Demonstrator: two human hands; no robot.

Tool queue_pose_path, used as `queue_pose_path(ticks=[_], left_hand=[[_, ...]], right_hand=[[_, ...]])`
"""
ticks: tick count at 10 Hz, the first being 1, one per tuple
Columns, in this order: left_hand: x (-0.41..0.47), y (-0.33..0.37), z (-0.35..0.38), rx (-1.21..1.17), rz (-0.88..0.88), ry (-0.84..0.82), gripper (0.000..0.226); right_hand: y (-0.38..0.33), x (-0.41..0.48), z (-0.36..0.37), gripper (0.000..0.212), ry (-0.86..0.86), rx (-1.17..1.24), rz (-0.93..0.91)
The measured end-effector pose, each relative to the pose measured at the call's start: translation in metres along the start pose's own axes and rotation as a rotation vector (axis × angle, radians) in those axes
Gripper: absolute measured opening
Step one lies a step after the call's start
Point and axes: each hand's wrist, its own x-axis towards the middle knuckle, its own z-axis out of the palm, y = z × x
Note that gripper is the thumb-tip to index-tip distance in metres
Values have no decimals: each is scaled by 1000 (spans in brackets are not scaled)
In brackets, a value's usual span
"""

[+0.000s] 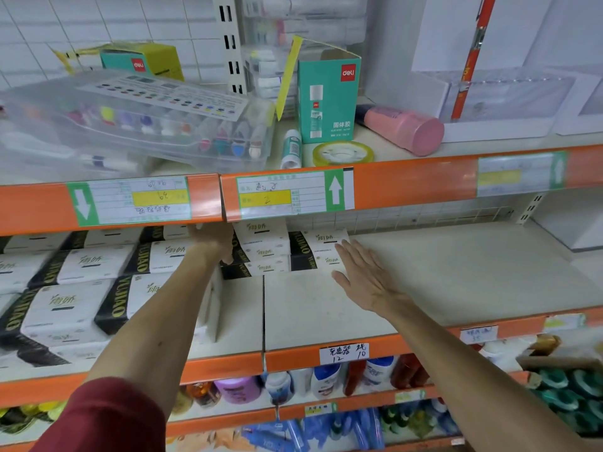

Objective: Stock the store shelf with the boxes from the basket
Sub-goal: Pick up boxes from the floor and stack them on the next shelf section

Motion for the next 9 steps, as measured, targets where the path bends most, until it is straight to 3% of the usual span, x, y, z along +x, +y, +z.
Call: queue_pose_path(ticks=[2,4,6,7,8,9], left_hand=[[5,-11,6,26,3,-18,61],[17,-17,17,22,58,107,97],[26,-18,29,-75,32,141,99],[17,-11,34,-111,7,119,113],[-2,-1,38,-138,48,267,112],[-36,15,41,-177,105,405,89]], right_hand=[[-14,5,0,63,-15,-26,20],[-26,-4,5,64,-15,-17,35],[-28,-23,0,64,-22,-21,66],[-29,-26,-7,64,-14,-32,83],[-36,-26,-12,64,-9,-22,84],[-54,-27,-16,64,13,-2,49]])
